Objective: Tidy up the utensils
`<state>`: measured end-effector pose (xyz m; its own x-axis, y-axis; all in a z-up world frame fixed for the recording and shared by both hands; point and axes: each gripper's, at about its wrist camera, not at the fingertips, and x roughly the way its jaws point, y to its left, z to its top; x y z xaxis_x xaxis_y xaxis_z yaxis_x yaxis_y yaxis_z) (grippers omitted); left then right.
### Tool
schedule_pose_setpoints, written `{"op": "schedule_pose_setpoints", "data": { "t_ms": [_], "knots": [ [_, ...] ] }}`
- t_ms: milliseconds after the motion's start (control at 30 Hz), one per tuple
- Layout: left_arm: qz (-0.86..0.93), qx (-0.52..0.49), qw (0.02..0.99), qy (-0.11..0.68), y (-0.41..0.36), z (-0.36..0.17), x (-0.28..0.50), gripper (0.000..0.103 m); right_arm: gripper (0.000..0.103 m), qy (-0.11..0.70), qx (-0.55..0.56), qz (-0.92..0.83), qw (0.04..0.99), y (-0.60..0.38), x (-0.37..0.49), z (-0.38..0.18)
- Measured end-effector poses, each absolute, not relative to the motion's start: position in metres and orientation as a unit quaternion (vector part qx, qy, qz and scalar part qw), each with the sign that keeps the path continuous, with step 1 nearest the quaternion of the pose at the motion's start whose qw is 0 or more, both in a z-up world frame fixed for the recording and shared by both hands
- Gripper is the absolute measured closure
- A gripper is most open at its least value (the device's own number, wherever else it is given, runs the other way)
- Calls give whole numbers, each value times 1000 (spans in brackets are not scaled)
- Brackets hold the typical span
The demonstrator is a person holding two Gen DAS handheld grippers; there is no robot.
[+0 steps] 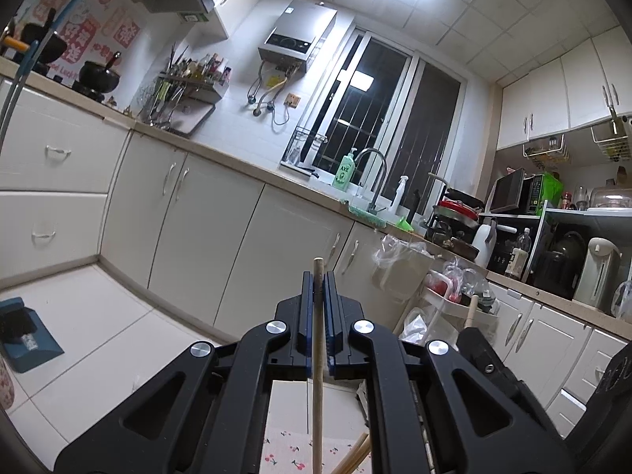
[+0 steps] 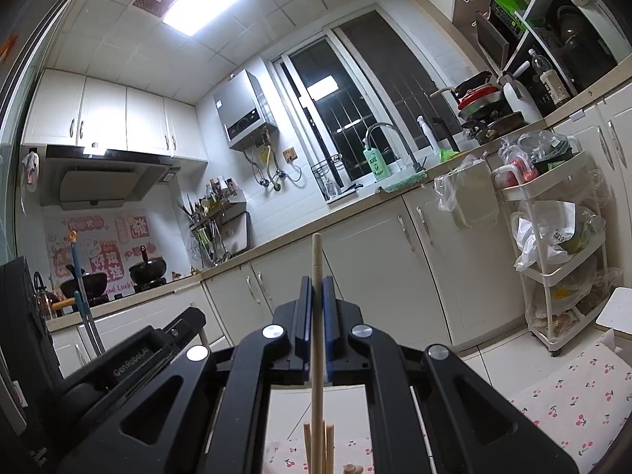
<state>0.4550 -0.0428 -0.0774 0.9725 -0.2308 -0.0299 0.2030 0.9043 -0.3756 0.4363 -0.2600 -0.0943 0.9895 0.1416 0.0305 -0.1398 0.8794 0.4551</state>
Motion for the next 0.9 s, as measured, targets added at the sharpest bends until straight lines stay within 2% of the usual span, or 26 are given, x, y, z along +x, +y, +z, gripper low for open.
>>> {"op": "schedule_pose_setpoints", "data": {
  "t_ms": [767, 800, 867, 900],
  "knots": [
    [-160, -135, 969, 133, -53, -107, 447, 98, 96, 33, 230, 78, 970, -261, 431, -107],
    [-161, -135, 969, 134, -50, -105, 445, 96, 96, 35, 228, 78, 970, -262, 430, -107],
    [-159, -137, 969, 132, -45, -100, 439, 86, 97, 37, 224, 79, 971, -262, 429, -105],
    [-157, -140, 969, 129, -40, -97, 436, 74, 97, 39, 222, 80, 971, -262, 428, -105]
  ]
}}
